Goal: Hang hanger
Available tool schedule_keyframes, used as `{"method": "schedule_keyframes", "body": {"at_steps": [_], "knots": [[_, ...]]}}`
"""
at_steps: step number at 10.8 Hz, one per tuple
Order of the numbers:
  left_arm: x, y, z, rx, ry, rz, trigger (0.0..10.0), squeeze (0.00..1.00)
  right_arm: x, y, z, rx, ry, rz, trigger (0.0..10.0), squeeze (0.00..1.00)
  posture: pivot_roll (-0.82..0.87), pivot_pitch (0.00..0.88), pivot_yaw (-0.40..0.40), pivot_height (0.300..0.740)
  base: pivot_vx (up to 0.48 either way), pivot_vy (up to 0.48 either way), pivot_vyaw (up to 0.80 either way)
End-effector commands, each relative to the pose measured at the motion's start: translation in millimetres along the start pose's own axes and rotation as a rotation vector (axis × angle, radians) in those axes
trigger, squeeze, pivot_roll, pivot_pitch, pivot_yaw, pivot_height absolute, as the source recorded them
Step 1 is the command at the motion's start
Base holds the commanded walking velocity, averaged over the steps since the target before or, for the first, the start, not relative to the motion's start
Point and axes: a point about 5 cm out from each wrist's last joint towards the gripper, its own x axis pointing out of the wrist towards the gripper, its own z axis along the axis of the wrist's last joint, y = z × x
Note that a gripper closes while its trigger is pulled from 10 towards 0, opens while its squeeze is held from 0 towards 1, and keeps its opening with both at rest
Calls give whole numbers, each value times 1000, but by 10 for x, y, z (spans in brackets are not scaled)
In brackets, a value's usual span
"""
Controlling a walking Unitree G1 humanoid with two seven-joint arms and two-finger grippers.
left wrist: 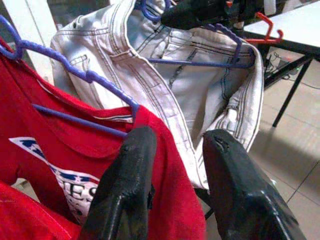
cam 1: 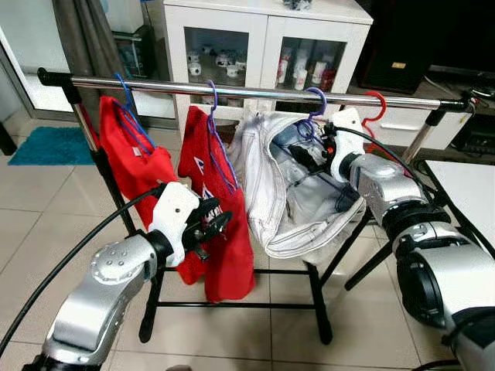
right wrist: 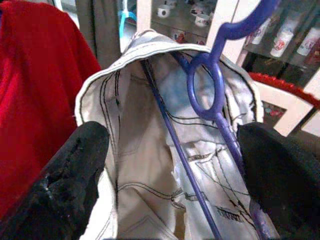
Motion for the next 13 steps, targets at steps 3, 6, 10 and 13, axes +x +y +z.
{"method": "schedule_keyframes", "body": {"at_steps": [3, 6, 10, 13], "knots": [[-34, -17, 10, -1, 9, -15, 10000, 0, 18, 38, 119, -3, -19, 80, 10000, 0, 135, 0, -40, 740, 0, 0, 0], [-40, -11, 8, -3, 11, -9, 10000, 0, 17, 146, 53, -83, 52, 245, 10000, 0, 137, 0, -45, 740, 0, 0, 0], [-52, 8, 16, 2, 8, 6, 10000, 0, 29, 111, 148, -71, 22, 191, 10000, 0, 149, 0, -60, 740, 0, 0, 0], [-21, 105, -21, -5, 3, 128, 10000, 0, -34, -40, 190, -84, -43, 101, 10000, 0, 137, 0, -58, 740, 0, 0, 0]]}}
